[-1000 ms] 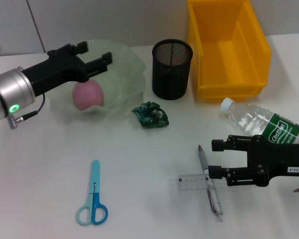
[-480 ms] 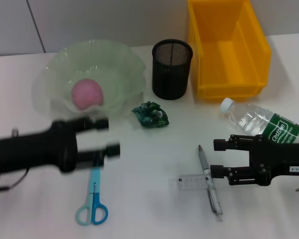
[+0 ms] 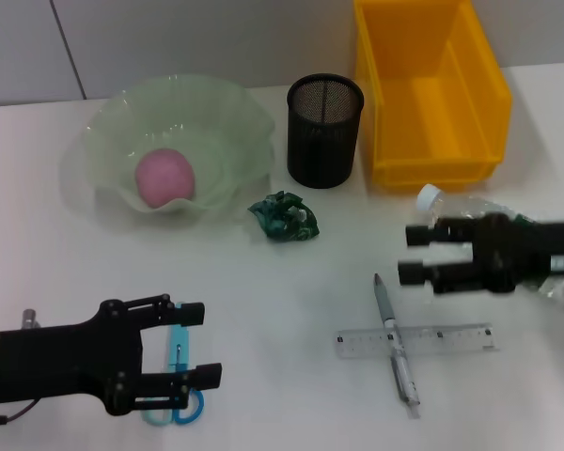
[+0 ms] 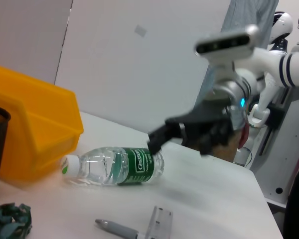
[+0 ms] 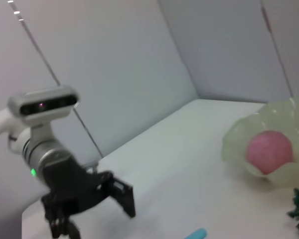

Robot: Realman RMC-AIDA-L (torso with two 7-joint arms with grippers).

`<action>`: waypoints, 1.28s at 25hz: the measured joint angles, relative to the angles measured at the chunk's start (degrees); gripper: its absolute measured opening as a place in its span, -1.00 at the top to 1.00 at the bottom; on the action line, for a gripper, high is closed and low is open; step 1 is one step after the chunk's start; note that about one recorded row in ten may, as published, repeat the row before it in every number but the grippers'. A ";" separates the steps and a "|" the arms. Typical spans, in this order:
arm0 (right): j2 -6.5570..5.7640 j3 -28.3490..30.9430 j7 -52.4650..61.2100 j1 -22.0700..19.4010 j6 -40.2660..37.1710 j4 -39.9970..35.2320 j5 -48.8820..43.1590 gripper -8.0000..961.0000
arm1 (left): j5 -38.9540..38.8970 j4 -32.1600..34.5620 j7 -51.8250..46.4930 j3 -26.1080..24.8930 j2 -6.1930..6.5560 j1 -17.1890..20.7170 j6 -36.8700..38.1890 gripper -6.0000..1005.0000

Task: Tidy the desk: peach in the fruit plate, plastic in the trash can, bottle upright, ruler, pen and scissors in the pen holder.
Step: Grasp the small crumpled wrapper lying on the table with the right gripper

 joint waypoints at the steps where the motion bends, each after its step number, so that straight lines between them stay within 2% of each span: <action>1: -0.01 -0.16 2.04 0.58 -0.41 -1.28 0.00 -0.45 | -0.03 -0.06 0.01 -0.03 0.06 0.18 0.05 -0.60; 6: 0.02 -4.52 14.41 3.93 -0.73 -9.41 -0.27 -0.45 | -0.22 -0.08 0.04 -0.78 0.24 0.58 0.71 -0.60; 9: -0.42 -6.88 20.75 6.87 -0.05 -12.03 -1.75 -0.44 | -0.12 -0.14 0.05 -0.89 0.23 0.58 0.72 -0.60; 14: -0.68 -9.06 27.66 13.65 2.04 -14.01 -9.79 -0.44 | -0.22 -0.14 0.06 -1.13 0.21 0.56 0.69 -0.60; 20: -0.68 -16.80 31.91 20.01 8.77 -12.80 -16.91 -0.43 | -0.02 -0.13 -0.05 -2.21 0.14 0.56 0.52 -0.60; 24: -0.01 -21.29 33.11 23.17 13.69 -9.78 -19.63 -0.42 | -0.25 -0.10 -0.28 -2.62 0.25 0.55 0.39 -0.60; 30: 1.68 -25.28 33.59 24.31 21.35 -6.04 -21.78 -0.41 | -0.17 -0.10 -0.37 -3.90 0.24 0.55 0.40 -0.60; 32: 1.88 -26.58 33.64 24.33 23.79 -4.66 -21.74 -0.41 | -0.24 -0.10 -0.38 -4.21 0.24 0.55 0.39 -0.59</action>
